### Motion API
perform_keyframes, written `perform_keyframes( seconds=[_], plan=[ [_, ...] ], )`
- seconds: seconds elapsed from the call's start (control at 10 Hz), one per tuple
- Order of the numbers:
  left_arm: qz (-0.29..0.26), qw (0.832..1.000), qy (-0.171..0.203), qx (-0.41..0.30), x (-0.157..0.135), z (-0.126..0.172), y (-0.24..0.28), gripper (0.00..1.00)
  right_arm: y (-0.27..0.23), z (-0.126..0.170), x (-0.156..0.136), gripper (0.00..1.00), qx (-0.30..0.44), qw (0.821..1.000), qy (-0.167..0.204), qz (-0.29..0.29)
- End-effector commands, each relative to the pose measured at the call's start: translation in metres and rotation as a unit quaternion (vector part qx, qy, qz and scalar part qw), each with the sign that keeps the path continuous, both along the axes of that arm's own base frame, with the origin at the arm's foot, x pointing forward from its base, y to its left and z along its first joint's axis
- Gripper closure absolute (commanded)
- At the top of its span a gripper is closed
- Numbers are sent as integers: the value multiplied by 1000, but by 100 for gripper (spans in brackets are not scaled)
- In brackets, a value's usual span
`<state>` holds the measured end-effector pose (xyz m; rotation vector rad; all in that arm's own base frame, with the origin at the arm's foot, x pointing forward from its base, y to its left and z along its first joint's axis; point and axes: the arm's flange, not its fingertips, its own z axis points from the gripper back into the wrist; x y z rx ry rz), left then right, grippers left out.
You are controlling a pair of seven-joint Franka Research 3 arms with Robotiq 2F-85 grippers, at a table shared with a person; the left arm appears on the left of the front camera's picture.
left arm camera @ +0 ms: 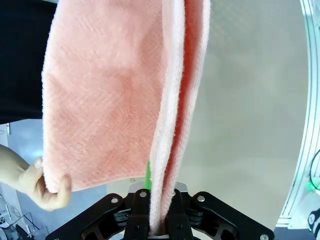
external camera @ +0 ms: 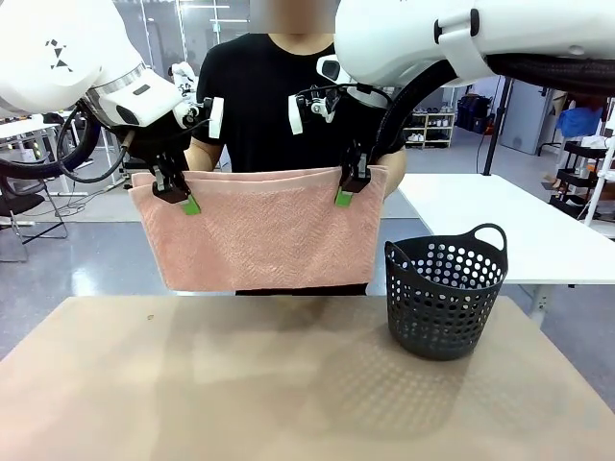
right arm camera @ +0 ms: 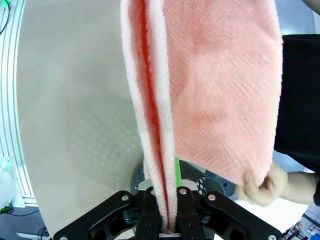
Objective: Fold the towel.
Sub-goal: Release the end of the 100 cm Hotel Towel you were holding.
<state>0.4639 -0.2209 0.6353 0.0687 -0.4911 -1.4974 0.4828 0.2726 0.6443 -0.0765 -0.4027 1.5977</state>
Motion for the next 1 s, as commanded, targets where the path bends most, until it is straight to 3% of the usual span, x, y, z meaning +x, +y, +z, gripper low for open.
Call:
perform_keyframes(
  seconds=[0.0,0.9],
  plan=[
    [2,1000,-2,2,0,2,1,100,-1,1,0,100,-2,1000,-2,0],
    [2,1000,-2,2,0,2,1,100,-1,1,0,100,-2,1000,-2,0]
  ],
)
